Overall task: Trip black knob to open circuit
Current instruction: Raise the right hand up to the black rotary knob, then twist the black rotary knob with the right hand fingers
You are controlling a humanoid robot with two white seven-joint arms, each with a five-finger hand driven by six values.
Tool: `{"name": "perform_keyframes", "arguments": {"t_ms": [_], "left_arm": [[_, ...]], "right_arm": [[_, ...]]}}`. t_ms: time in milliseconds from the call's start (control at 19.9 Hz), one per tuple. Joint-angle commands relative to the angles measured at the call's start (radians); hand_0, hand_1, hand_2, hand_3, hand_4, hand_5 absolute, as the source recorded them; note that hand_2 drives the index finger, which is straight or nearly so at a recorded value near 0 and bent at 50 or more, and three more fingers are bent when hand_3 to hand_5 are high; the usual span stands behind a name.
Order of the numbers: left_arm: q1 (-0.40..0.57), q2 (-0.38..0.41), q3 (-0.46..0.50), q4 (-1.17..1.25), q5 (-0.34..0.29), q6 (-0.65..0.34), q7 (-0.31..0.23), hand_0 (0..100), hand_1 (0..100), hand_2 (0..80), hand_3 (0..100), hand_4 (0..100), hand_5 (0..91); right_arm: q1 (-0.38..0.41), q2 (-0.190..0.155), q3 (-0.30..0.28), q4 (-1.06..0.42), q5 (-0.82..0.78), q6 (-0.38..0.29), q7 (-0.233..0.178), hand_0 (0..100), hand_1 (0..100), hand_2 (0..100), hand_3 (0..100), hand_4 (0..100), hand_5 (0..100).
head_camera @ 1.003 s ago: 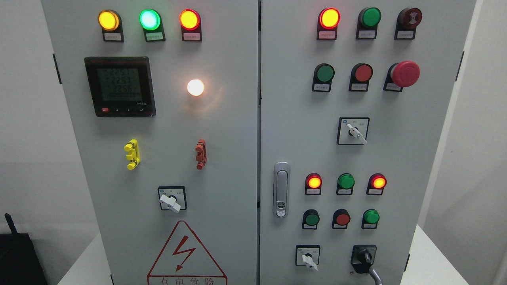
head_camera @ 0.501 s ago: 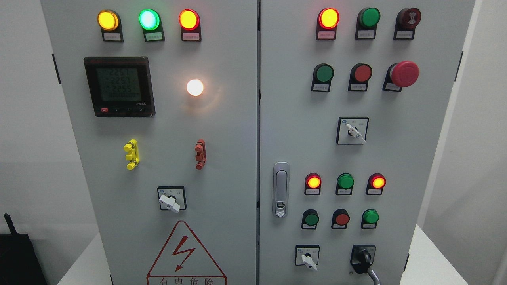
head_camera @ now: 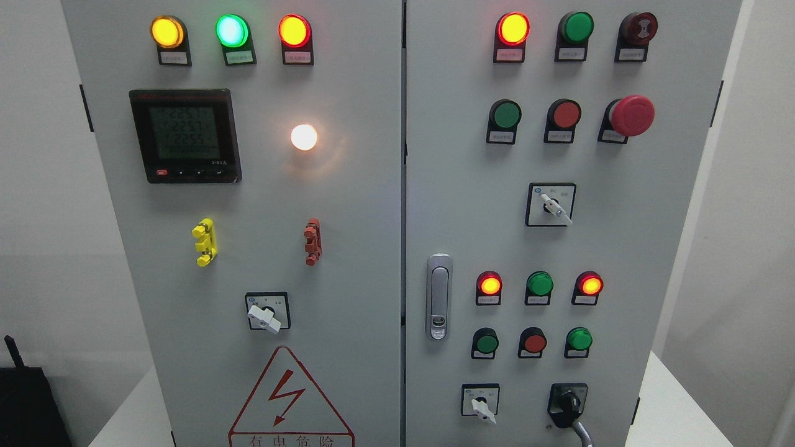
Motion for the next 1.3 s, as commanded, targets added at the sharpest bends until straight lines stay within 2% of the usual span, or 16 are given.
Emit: {"name": "perform_keyframes", "arguments": {"t_ms": [0, 1253], "left_arm": [[-0.002, -0.002, 0.001, 0.0, 0.002, -0.001, 0.0, 12, 39, 0.0, 0, 0, 0.0], [-0.004, -0.002, 0.001, 0.0, 0.002, -0.001, 0.0, 12, 39, 0.0, 0, 0, 0.0]], "right_arm": [[-0.023, 0.002, 0.036, -0.022, 0.003, -0.003, 0.019, 100, 88, 0, 100, 99, 97], [-0.029, 0.002, 0.069, -0.028, 0.003, -0.005, 0.001, 100, 88, 0, 100, 99, 97]]}}
